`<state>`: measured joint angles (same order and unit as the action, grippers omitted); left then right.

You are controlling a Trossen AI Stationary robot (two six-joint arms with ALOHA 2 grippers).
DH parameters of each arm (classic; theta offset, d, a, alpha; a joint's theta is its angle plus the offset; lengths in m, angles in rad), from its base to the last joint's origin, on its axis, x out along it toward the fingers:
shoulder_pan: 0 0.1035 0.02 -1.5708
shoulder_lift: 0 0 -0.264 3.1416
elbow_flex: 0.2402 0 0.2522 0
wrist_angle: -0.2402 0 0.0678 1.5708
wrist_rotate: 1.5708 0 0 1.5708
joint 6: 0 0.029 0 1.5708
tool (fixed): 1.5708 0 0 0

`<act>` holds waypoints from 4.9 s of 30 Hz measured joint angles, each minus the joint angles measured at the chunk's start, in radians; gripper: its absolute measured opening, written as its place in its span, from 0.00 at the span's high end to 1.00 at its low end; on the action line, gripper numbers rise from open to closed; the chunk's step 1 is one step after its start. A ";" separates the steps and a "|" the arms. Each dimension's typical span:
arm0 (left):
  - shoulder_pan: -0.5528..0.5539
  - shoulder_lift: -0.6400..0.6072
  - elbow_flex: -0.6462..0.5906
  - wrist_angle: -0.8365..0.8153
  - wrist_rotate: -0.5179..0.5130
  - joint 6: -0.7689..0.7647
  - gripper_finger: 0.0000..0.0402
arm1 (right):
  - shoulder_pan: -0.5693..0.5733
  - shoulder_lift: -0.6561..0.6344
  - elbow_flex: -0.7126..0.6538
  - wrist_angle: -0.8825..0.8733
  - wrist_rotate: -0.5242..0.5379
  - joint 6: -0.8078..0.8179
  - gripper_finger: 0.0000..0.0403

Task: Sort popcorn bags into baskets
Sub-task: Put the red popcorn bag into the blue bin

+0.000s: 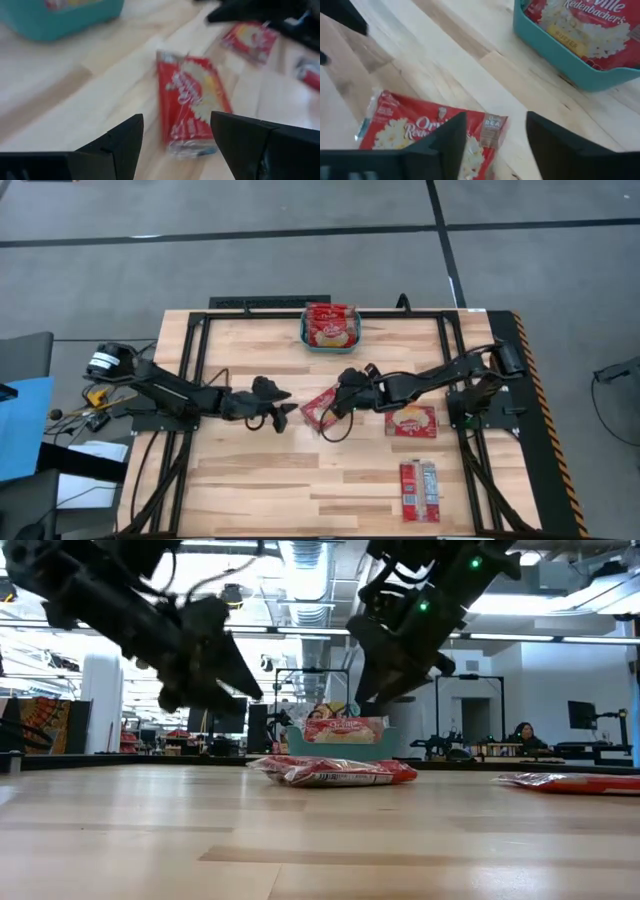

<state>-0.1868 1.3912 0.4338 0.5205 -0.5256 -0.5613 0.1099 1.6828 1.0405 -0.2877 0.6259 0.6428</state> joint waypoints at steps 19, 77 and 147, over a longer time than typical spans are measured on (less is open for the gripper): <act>0.112 0.477 0.196 0.126 0.260 -0.214 0.38 | -0.041 -0.009 0.000 -0.156 -0.007 -0.049 0.30; 0.675 0.315 0.668 -0.304 0.428 1.684 0.99 | -0.061 -0.115 0.002 -0.574 0.031 0.071 0.30; 1.081 0.194 0.690 -0.357 0.746 0.951 0.50 | -0.564 0.062 0.006 0.269 -0.638 -0.616 0.97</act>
<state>0.8942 1.5855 1.1236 0.1632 0.2203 0.3900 -0.4537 1.7446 1.0467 -0.0187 -0.0116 0.0269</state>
